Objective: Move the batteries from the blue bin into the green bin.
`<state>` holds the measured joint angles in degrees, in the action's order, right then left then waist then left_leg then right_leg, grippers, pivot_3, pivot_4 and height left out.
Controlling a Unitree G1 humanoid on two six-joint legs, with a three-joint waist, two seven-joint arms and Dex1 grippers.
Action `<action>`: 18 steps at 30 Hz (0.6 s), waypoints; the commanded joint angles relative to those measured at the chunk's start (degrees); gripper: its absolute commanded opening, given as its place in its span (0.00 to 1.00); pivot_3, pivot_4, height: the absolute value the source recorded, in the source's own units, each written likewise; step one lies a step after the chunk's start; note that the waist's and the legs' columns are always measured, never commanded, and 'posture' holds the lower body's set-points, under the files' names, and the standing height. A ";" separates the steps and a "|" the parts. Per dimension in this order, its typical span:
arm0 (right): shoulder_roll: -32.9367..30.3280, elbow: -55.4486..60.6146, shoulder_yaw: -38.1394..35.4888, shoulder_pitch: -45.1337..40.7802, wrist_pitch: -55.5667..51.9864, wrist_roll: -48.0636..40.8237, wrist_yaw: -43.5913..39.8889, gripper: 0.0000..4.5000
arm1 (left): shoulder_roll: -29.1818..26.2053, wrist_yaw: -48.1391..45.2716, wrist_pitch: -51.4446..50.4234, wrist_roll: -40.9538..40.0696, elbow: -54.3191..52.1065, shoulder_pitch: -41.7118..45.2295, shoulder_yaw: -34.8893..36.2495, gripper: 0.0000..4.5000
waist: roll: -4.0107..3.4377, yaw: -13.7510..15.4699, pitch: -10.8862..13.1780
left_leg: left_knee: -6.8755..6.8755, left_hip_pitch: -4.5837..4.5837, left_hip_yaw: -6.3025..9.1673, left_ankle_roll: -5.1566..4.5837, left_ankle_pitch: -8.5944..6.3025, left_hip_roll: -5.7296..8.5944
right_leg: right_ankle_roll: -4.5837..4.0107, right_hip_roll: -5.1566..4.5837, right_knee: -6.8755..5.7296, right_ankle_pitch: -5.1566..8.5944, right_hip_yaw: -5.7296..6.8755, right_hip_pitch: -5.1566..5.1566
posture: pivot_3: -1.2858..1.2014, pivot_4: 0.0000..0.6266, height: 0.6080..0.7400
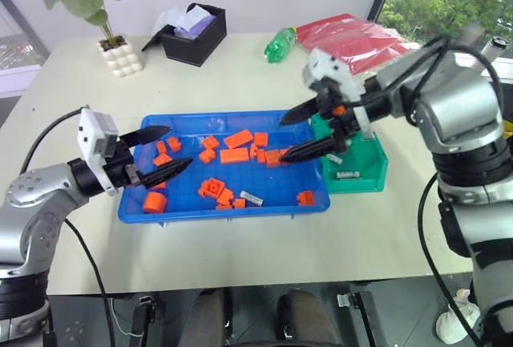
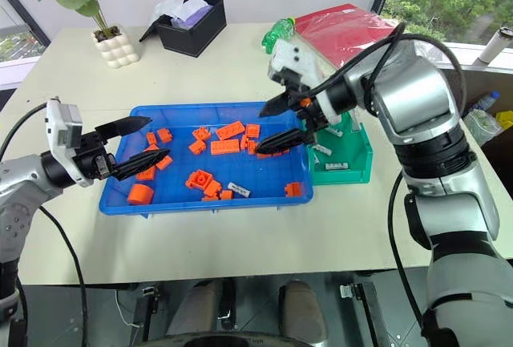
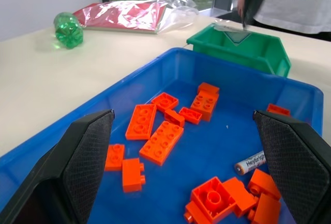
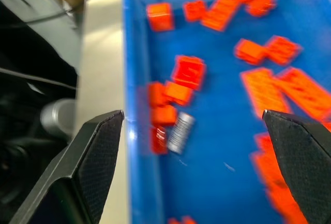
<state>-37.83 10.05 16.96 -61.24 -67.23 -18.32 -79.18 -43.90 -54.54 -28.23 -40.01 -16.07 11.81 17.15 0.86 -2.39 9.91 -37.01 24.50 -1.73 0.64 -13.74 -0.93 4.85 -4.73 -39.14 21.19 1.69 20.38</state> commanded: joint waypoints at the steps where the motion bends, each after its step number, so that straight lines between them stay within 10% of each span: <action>1: 1.64 4.46 -0.76 0.77 -4.87 -3.31 4.95 0.99 | 0.22 0.29 0.53 -0.38 -2.01 0.42 0.09 1.00 | 0.00 0.04 0.00 | 0.00 0.00 0.00 0.00 0.00 0.00 | 0.00 0.00 0.00 0.00 0.00 -0.01 | 0.52 0.24 1.00; 18: 7.22 -4.19 8.42 6.63 6.14 -1.10 16.26 0.99 | 2.03 3.82 -0.07 -1.30 -5.51 -1.97 0.95 1.00 | 0.01 0.06 0.00 | -0.04 0.00 -0.01 0.00 0.00 0.01 | 0.01 0.05 -0.02 0.00 0.00 -0.01 | 0.52 0.24 1.00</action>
<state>-30.54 6.11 25.17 -54.41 -64.15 -20.41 -63.27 -42.03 -51.25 -28.40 -40.19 -19.29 9.89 16.60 0.87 -2.33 9.90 -37.04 24.49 -1.74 0.64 -13.74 -0.92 4.86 -4.68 -39.16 21.18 1.69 20.37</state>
